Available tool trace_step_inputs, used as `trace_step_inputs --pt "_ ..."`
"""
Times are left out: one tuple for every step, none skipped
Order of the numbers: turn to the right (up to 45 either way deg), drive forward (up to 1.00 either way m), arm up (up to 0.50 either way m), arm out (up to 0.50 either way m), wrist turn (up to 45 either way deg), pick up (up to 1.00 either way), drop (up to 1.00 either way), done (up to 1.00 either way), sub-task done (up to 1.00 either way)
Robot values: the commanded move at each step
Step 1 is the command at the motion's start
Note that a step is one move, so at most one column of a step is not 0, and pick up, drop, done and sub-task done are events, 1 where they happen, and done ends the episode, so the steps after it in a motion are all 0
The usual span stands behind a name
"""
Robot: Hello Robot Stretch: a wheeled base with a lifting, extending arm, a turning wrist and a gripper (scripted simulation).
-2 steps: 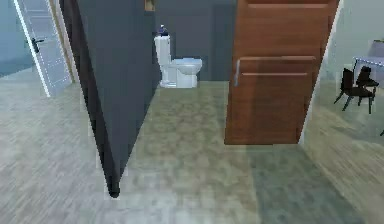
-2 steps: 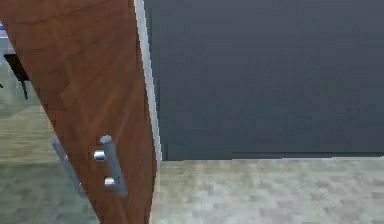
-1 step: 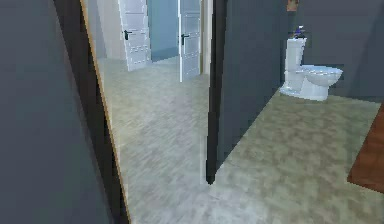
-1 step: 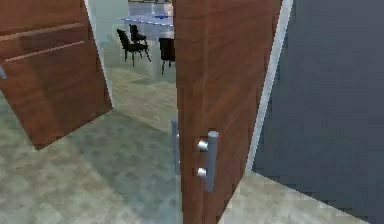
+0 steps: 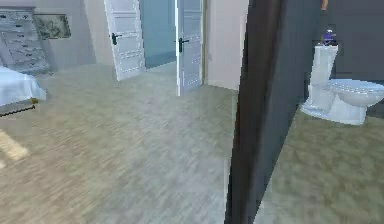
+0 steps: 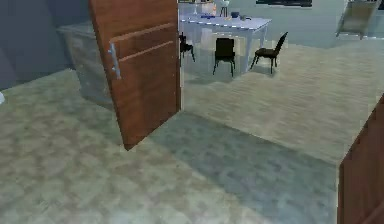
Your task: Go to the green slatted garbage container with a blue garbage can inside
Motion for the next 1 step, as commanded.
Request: trace_step_inputs --pt "-36.0 0.00 0.00 0.00 0.0 0.00 0.00 0.00 0.00"
